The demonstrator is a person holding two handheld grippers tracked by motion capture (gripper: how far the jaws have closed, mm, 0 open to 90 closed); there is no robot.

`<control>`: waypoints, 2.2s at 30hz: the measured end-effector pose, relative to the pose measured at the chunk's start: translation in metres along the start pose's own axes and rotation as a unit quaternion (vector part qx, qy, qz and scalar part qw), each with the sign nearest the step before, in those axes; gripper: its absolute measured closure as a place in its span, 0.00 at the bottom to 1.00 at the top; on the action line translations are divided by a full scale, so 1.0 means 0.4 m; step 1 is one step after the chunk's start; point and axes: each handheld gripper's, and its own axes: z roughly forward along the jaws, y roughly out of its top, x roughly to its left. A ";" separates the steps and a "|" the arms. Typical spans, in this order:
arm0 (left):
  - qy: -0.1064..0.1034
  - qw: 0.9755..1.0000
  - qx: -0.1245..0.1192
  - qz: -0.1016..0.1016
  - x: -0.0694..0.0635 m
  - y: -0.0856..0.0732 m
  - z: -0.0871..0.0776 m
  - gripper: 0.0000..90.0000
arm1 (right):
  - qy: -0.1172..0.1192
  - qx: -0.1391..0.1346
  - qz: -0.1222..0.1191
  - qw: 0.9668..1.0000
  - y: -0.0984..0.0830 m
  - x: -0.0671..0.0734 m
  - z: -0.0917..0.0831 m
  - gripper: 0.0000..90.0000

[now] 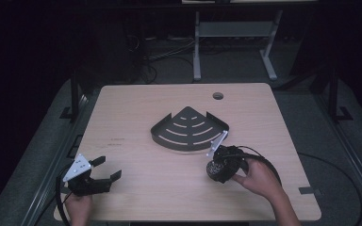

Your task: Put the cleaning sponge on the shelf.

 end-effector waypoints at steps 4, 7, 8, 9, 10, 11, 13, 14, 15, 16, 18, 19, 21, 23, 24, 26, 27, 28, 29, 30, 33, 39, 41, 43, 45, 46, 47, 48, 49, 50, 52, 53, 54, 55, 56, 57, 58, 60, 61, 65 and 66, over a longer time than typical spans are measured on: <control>0.000 1.000 0.000 0.000 0.001 0.000 -0.001 0.15 | 0.000 0.001 -0.002 1.000 0.012 -0.009 -0.004 0.36; 0.000 1.000 -0.001 -0.001 0.001 0.000 -0.002 0.15 | 0.000 0.001 -0.003 1.000 0.019 -0.013 -0.006 0.36; 0.001 1.000 -0.001 -0.001 0.002 0.000 -0.002 0.15 | 0.003 0.000 -0.002 1.000 0.020 -0.016 -0.007 0.36; 0.001 1.000 -0.001 -0.001 0.002 0.000 -0.002 0.15 | 0.005 -0.002 -0.002 1.000 0.021 -0.018 -0.007 0.36; 0.001 1.000 -0.002 -0.001 0.003 -0.001 -0.003 0.15 | 0.004 -0.002 -0.003 1.000 0.022 -0.019 -0.007 0.36; 0.001 1.000 -0.002 -0.001 0.003 -0.001 -0.003 0.15 | 0.003 -0.001 0.000 1.000 0.023 -0.020 -0.008 0.36; 0.001 1.000 -0.002 -0.001 0.003 -0.001 -0.003 0.15 | 0.004 0.000 -0.001 1.000 0.025 -0.024 -0.010 0.36; 0.001 1.000 -0.002 -0.001 0.003 -0.001 -0.003 0.15 | 0.004 0.000 -0.001 1.000 0.025 -0.024 -0.010 0.36; 0.000 1.000 -0.001 -0.003 0.002 -0.001 -0.002 0.15 | 0.003 -0.001 -0.002 1.000 0.028 -0.027 -0.013 0.36; 0.000 1.000 -0.001 -0.003 0.002 -0.001 -0.002 0.15 | 0.003 -0.001 -0.002 1.000 0.028 -0.027 -0.013 0.36; 0.001 1.000 0.000 -0.002 0.002 -0.001 -0.002 0.15 | 0.002 -0.001 -0.001 1.000 0.032 -0.030 -0.016 0.36; 0.001 1.000 0.000 -0.003 0.002 -0.001 -0.002 0.15 | 0.002 -0.001 -0.001 1.000 0.034 -0.031 -0.017 0.36; 0.001 1.000 0.000 -0.002 0.002 -0.001 -0.002 0.15 | 0.002 0.000 -0.003 1.000 0.038 -0.033 -0.019 0.36; 0.001 1.000 -0.001 -0.001 0.002 -0.001 -0.003 0.15 | 0.004 -0.004 -0.002 1.000 0.039 -0.035 -0.020 0.36; 0.001 1.000 -0.001 -0.001 0.002 -0.001 -0.003 0.15 | 0.004 -0.004 -0.002 1.000 0.039 -0.035 -0.020 0.36; 0.001 1.000 -0.001 -0.001 0.003 -0.001 -0.003 0.15 | 0.004 -0.005 -0.001 1.000 0.042 -0.040 -0.020 0.36; 0.001 1.000 -0.001 -0.001 0.003 -0.001 -0.003 0.15 | 0.005 -0.004 -0.001 1.000 0.043 -0.041 -0.020 0.36; 0.000 1.000 -0.002 -0.002 0.002 -0.001 -0.002 0.15 | 0.005 -0.005 -0.001 1.000 0.044 -0.042 -0.021 0.36; 0.000 1.000 -0.002 -0.003 0.002 0.000 -0.002 0.15 | 0.004 -0.004 -0.003 1.000 0.046 -0.043 -0.021 0.36; 0.001 1.000 -0.002 -0.003 0.001 0.000 -0.002 0.15 | 0.004 -0.003 -0.002 1.000 0.048 -0.044 -0.022 0.36; 0.000 1.000 -0.002 -0.003 0.001 0.000 -0.001 0.15 | 0.004 -0.003 -0.004 1.000 0.052 -0.045 -0.023 0.36; 0.000 1.000 -0.003 -0.003 0.001 0.000 -0.002 0.15 | 0.006 -0.009 -0.005 1.000 0.066 -0.052 -0.031 0.36; 0.000 1.000 -0.003 -0.003 0.001 0.000 -0.002 0.15 | 0.005 -0.007 -0.004 1.000 0.069 -0.055 -0.031 0.36; 0.000 1.000 -0.003 -0.003 0.001 0.000 -0.002 0.15 | 0.004 -0.006 -0.005 1.000 0.072 -0.058 -0.031 0.36; 0.000 1.000 -0.003 -0.003 0.000 0.000 -0.002 0.15 | 0.003 -0.007 -0.005 1.000 0.077 -0.061 -0.034 0.36; 0.000 1.000 -0.003 -0.003 0.000 0.000 -0.002 0.15 | 0.003 -0.007 -0.005 1.000 0.077 -0.061 -0.034 0.36; 0.000 1.000 -0.003 -0.002 0.000 0.000 -0.002 0.15 | 0.002 -0.006 -0.005 1.000 0.082 -0.064 -0.037 0.36; -0.001 1.000 -0.003 -0.002 0.000 0.000 -0.002 0.15 | 0.001 -0.007 -0.006 1.000 0.084 -0.066 -0.039 0.36; -0.001 1.000 -0.003 -0.002 0.000 0.000 -0.002 0.15 | 0.001 -0.007 -0.006 1.000 0.084 -0.066 -0.039 0.36; 0.000 1.000 -0.004 -0.004 0.000 0.000 -0.002 0.15 | 0.003 -0.013 -0.007 1.000 0.090 -0.070 -0.042 0.36; -0.001 1.000 -0.004 -0.002 0.001 0.000 -0.002 0.15 | 0.006 -0.016 -0.006 1.000 0.091 -0.072 -0.043 0.36; 0.000 1.000 -0.004 -0.002 0.001 0.000 -0.003 0.15 | 0.003 -0.014 -0.006 1.000 0.096 -0.075 -0.044 0.36; 0.000 1.000 -0.004 -0.002 0.001 0.000 -0.003 0.15 | 0.002 -0.013 -0.007 1.000 0.097 -0.077 -0.045 0.36; 0.000 1.000 -0.004 -0.002 0.001 0.000 -0.003 0.15 | 0.004 -0.014 -0.006 1.000 0.100 -0.078 -0.045 0.36; 0.000 1.000 -0.004 -0.002 0.001 0.000 -0.002 0.15 | 0.004 -0.014 -0.006 1.000 0.103 -0.080 -0.046 0.36; 0.000 1.000 -0.005 -0.003 0.001 0.000 -0.002 0.15 | 0.003 -0.013 -0.007 1.000 0.106 -0.082 -0.046 0.36; 0.000 1.000 -0.005 -0.003 0.001 0.000 -0.002 0.15 | 0.003 -0.013 -0.007 1.000 0.106 -0.082 -0.046 0.36; -0.001 1.000 -0.005 -0.003 0.001 0.000 -0.002 0.15 | 0.002 -0.013 -0.009 1.000 0.116 -0.087 -0.048 0.36; 0.000 1.000 -0.005 -0.003 0.001 0.000 -0.002 0.15 | 0.006 -0.017 -0.008 1.000 0.118 -0.090 -0.047 0.36; -0.001 1.000 -0.005 -0.003 0.002 0.000 -0.002 0.15 | 0.006 -0.013 -0.007 1.000 0.131 -0.101 -0.045 0.36; -0.001 1.000 -0.006 -0.003 0.002 0.000 -0.002 0.15 | 0.007 -0.013 -0.008 1.000 0.134 -0.104 -0.044 0.36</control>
